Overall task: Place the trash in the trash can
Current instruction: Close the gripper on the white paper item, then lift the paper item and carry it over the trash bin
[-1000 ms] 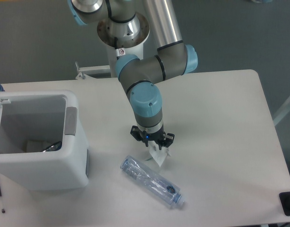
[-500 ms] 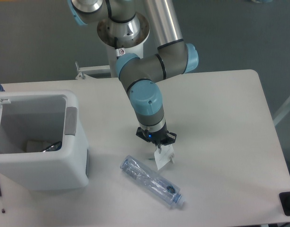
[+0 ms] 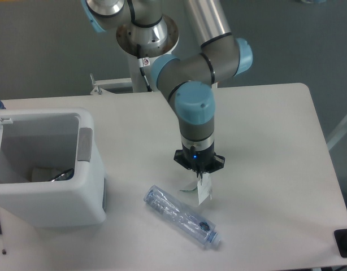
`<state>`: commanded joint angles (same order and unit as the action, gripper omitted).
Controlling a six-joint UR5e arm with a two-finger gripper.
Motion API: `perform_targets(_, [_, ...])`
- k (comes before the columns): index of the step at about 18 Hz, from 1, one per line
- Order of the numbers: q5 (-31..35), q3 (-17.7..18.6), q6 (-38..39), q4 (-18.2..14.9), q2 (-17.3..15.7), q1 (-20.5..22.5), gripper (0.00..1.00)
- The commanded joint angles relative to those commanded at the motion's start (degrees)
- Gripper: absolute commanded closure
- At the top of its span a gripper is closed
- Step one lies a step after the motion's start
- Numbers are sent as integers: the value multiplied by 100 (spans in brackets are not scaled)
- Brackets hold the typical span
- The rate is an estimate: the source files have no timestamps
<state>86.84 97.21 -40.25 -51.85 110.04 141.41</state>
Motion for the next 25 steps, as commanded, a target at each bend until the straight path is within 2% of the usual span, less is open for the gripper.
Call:
perform_targets(3, [-114,-44,0,0,-17,0,100])
perform_targets(16, [-975,-106,88,0,-694,-9,100])
perform_targets(25, [-1748,-123,447,-44,-1353,-88,100])
